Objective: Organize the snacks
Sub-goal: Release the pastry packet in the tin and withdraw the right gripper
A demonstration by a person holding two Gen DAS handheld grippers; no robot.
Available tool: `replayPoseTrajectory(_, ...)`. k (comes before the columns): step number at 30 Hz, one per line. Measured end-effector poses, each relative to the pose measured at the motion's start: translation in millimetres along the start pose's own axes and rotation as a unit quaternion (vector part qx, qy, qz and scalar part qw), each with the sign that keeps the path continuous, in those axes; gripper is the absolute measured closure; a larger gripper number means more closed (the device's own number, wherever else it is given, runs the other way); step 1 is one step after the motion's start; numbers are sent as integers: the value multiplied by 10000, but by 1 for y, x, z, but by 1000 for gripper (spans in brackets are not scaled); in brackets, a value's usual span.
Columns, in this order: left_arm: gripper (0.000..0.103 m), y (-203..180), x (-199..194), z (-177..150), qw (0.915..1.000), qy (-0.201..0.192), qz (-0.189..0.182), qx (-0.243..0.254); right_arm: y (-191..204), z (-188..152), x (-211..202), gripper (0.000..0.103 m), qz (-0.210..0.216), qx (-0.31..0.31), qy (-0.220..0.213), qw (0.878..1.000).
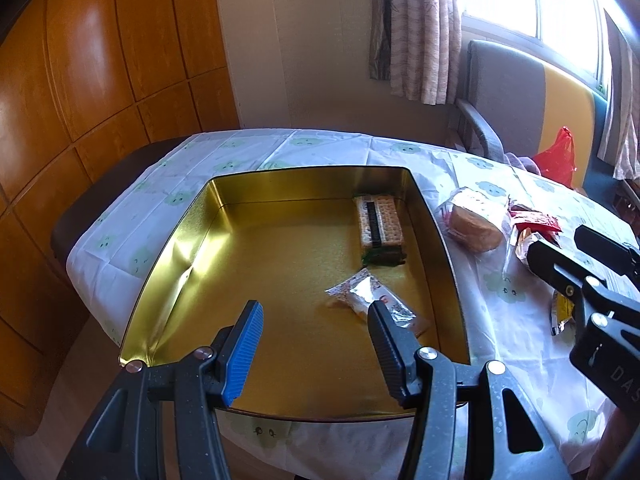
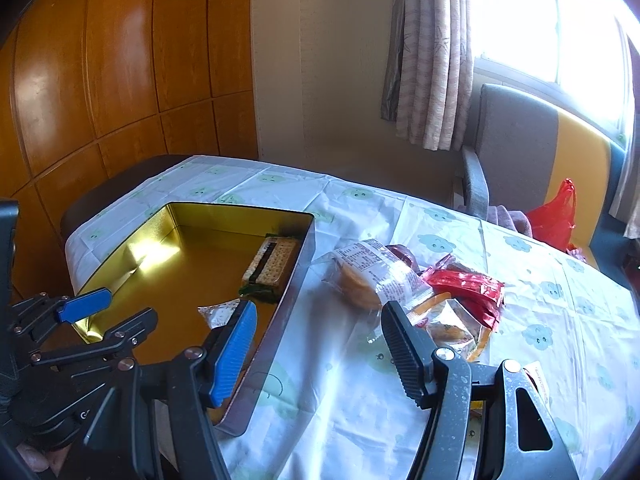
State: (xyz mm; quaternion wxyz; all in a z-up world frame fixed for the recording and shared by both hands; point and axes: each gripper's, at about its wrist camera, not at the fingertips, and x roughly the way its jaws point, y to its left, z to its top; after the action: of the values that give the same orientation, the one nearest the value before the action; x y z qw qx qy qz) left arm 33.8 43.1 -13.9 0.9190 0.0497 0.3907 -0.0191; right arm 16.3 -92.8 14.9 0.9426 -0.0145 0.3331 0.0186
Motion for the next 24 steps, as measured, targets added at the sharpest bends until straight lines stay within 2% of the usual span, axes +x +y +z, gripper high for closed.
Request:
replayPoseTrajectory(7,47,-16,-1,3,9997,-22,-55,243,-15,-4,1,36,-86,123,42,9999)
replayPoseTrajectory(11,47,-30,-8,7,9985,-181,-20,521,-36,-12,4,34,-234,262,146,9993)
replayPoseTrajectory(17,47,-52,-19,9,9936,-502,36,1016,-92,-35,4,33,-748,723,383,9938)
replayPoseTrajectory(24,48,-73,-22,12,9893,-544,-71,1353,-160,-66,-4,33,-1402,1327,635,9791)
